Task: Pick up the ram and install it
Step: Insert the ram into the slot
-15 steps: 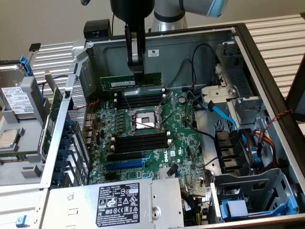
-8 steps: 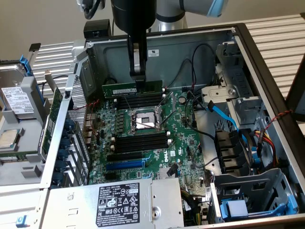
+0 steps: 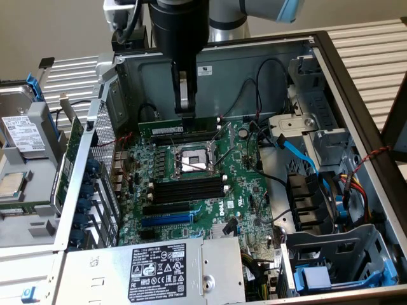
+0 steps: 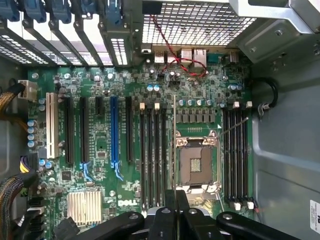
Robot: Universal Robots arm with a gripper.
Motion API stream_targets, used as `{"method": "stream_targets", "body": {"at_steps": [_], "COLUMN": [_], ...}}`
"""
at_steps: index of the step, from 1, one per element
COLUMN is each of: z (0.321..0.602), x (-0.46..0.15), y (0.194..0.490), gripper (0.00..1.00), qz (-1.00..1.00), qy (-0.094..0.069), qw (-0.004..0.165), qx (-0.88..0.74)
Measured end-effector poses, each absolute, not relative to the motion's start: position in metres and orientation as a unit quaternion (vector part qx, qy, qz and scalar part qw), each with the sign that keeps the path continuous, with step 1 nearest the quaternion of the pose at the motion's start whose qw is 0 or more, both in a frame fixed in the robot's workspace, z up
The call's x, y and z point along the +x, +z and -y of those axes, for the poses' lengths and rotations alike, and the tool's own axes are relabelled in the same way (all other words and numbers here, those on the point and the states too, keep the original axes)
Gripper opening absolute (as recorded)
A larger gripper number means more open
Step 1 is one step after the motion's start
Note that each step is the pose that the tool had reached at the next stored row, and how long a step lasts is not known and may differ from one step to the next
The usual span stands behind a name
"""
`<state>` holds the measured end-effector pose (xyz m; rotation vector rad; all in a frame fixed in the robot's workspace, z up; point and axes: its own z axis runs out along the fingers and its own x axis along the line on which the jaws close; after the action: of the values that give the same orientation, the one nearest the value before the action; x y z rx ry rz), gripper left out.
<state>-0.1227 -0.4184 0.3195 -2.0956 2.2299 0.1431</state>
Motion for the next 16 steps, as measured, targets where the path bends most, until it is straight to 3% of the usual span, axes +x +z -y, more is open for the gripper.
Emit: {"method": "stream_targets", "body": {"at_steps": [16], "z": [0.422], "x": [-0.121], "y": [0.306], "gripper": [0.12], "qz": [-0.724], "qy": [0.039], "qw": [0.032], "qx": [-0.688]}}
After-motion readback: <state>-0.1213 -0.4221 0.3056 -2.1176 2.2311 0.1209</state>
